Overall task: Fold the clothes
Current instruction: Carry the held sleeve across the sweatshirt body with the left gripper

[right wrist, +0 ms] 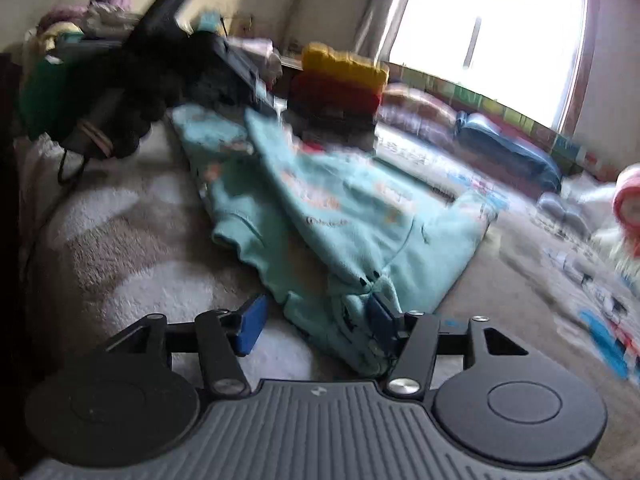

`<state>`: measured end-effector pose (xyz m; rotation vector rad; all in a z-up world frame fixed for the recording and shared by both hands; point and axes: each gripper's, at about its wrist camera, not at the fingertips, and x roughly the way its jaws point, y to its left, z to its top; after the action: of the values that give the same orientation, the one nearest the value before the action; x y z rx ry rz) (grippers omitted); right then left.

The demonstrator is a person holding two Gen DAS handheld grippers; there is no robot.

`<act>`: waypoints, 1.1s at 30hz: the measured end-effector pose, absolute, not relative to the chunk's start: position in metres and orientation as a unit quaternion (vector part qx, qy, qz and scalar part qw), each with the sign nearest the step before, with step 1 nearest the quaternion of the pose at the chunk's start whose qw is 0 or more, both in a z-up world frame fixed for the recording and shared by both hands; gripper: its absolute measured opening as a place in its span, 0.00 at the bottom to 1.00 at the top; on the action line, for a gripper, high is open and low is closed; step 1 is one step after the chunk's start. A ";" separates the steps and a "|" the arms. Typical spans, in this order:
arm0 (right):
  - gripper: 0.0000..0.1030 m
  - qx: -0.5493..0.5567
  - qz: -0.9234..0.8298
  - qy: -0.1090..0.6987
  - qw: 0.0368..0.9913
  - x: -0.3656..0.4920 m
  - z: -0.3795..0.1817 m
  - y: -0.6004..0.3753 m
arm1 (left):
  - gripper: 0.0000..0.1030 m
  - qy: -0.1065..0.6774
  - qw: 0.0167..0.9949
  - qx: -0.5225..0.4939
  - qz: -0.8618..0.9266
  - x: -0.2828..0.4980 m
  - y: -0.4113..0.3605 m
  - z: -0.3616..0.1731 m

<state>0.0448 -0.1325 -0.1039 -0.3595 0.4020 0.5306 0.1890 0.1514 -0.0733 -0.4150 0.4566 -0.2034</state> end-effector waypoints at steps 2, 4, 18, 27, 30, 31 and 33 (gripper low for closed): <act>0.56 -0.170 0.266 0.188 0.930 0.042 -0.097 -0.134 | 0.04 0.220 0.948 -0.204 -0.102 0.188 0.152 -0.072; 0.53 -0.155 0.276 0.173 0.933 0.037 -0.090 -0.142 | 0.04 0.217 0.949 -0.205 -0.104 0.187 0.153 -0.071; 0.62 -0.132 0.318 0.237 0.908 0.065 -0.100 -0.152 | 0.04 0.221 0.950 -0.195 -0.103 0.191 0.148 -0.072; 0.63 -0.115 0.324 0.200 0.917 0.063 -0.079 -0.165 | 0.04 0.203 0.953 -0.189 -0.123 0.188 0.140 -0.057; 0.63 -0.095 0.317 0.192 0.924 0.076 -0.074 -0.174 | 0.04 0.184 0.952 -0.198 -0.143 0.187 0.134 -0.045; 0.63 -0.092 0.316 0.196 0.924 0.082 -0.075 -0.175 | 0.04 0.182 0.952 -0.199 -0.146 0.188 0.131 -0.042; 0.63 -0.090 0.323 0.201 0.920 0.090 -0.079 -0.175 | 0.04 0.176 0.952 -0.201 -0.151 0.190 0.127 -0.038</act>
<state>0.0901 -0.1748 -0.0793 -0.1843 0.4120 0.6646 0.1900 0.1267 -0.0375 -0.4090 0.3580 -0.3075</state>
